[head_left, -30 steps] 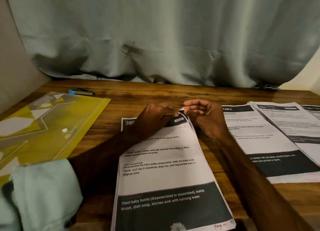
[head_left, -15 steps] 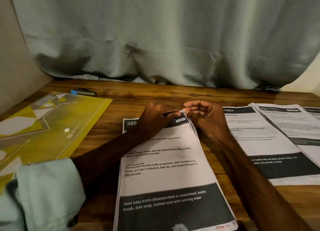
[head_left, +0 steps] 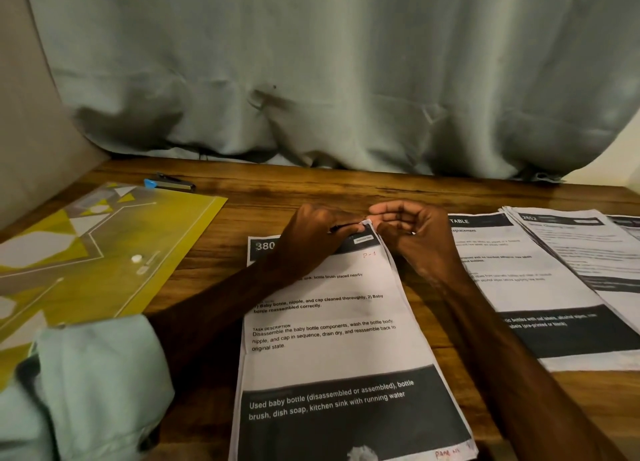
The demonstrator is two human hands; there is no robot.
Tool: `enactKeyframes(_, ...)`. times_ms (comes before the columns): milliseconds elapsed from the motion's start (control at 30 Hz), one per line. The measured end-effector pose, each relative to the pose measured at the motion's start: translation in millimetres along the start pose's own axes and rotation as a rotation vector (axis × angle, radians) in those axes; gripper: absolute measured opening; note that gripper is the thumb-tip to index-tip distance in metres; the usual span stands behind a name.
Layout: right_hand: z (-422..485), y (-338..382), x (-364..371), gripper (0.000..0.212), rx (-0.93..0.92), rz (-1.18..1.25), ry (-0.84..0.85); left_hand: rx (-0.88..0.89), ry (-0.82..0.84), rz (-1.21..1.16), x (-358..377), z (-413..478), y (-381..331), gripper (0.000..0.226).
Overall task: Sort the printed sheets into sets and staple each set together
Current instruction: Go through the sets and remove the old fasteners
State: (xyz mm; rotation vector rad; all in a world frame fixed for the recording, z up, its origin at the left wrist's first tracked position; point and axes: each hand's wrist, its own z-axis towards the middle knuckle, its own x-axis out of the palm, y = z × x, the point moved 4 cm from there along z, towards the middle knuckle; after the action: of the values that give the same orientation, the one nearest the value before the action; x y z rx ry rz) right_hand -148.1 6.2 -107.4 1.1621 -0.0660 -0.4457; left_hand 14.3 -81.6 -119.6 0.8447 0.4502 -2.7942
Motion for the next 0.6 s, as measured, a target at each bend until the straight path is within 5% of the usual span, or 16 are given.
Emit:
enactKeyframes(333,2.3,-5.0,-3.2,0.018,0.016,-0.024,-0.076,-0.055,0.047,-0.036,-1.0,-0.3,3.5,0.026)
enactKeyframes(467,5.2,-14.6,-9.4,0.016,0.081,-0.085,-0.169,0.057,0.175,-0.184,-7.1,2.7,0.3,0.017)
enactKeyframes(600,7.6,-22.0,-11.4,0.017,0.108,-0.123,-0.184,-0.078,0.341,-0.299,-4.8,0.2,12.2,0.020)
